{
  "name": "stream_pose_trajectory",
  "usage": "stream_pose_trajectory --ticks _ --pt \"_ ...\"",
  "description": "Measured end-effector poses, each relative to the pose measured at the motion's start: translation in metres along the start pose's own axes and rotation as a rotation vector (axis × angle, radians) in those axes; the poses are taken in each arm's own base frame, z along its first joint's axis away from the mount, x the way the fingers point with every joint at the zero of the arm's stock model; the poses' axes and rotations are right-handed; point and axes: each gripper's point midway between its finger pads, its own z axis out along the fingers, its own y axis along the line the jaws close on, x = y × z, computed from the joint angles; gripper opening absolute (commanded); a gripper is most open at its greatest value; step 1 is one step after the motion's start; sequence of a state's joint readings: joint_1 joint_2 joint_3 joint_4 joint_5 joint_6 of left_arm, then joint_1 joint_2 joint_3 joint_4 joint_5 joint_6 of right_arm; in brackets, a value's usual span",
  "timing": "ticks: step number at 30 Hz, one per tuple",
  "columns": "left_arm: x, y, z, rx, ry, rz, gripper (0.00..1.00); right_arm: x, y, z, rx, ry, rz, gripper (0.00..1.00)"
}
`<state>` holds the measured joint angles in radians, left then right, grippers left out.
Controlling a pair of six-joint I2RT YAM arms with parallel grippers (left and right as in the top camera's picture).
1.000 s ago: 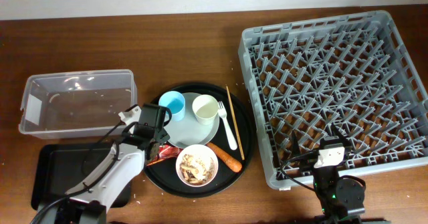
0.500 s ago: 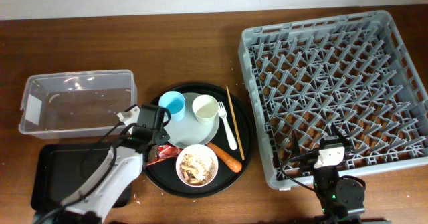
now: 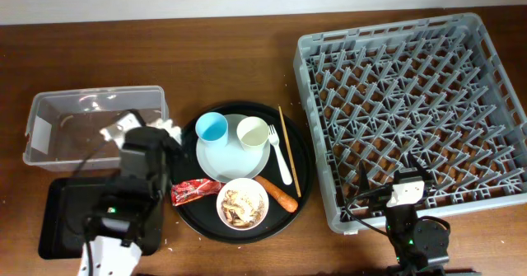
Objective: Sort waste into correct bins and load items into the dishwasher rack
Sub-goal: 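Carry the tissue left and drop it into the clear bin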
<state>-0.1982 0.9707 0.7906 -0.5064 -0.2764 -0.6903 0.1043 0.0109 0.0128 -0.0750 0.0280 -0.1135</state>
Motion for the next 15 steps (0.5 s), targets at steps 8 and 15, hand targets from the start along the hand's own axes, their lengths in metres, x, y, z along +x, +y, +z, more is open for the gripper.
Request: stream_pose_trajectory --ticks 8,15 --pt "-0.052 0.101 0.048 -0.304 -0.097 -0.125 0.00 0.000 0.000 0.000 0.000 0.000 0.001 0.99" --pt "-0.044 0.123 0.126 -0.331 -0.059 -0.085 0.92 0.000 0.000 0.000 0.000 -0.001 0.001 0.99"
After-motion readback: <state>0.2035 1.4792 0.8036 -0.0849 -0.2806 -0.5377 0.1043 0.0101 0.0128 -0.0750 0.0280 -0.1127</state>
